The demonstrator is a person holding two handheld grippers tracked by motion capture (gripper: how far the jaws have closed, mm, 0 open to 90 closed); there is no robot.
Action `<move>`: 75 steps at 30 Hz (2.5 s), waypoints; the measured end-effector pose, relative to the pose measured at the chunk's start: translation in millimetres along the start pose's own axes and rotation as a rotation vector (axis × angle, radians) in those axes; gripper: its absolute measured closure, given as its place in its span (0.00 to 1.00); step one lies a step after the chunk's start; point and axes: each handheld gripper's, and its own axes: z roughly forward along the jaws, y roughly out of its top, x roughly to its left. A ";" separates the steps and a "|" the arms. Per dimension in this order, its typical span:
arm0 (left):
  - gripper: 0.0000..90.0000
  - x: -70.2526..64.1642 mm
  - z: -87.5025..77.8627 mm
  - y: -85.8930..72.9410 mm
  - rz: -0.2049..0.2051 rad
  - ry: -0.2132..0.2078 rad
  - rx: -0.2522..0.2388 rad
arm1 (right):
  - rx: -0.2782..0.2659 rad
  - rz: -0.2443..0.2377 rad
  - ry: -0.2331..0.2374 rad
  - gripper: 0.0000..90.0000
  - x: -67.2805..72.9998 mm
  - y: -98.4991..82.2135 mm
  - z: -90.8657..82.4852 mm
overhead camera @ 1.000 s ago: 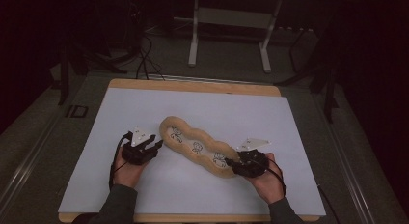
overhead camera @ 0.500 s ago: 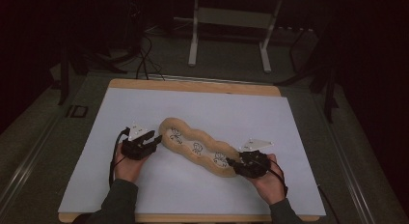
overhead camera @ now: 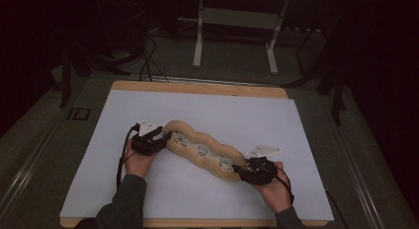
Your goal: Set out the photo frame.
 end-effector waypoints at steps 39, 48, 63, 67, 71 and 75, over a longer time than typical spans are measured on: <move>0.81 -17.9 -24.3 -13.9 -0.016 0.110 0.039 | -0.029 0.117 -0.051 0.72 -4.4 -13.1 1.9; 0.81 -22.4 -29.0 -14.3 -0.025 0.126 0.039 | -0.030 0.112 -0.054 0.72 -7.7 -11.3 2.5; 0.81 -27.3 -40.9 -13.6 -0.042 0.157 0.012 | -0.061 0.097 -0.062 0.72 -13.1 -3.0 1.7; 0.81 -26.9 -42.5 -11.5 -0.049 0.170 0.004 | -0.070 0.100 -0.060 0.72 -14.3 0.6 2.1; 0.81 -26.1 -43.5 -10.9 -0.063 0.182 -0.002 | -0.084 0.102 -0.059 0.71 -16.0 5.7 2.6; 0.81 -28.4 -45.3 -8.5 -0.067 0.205 0.001 | -0.091 0.100 -0.056 0.71 -16.4 7.5 3.6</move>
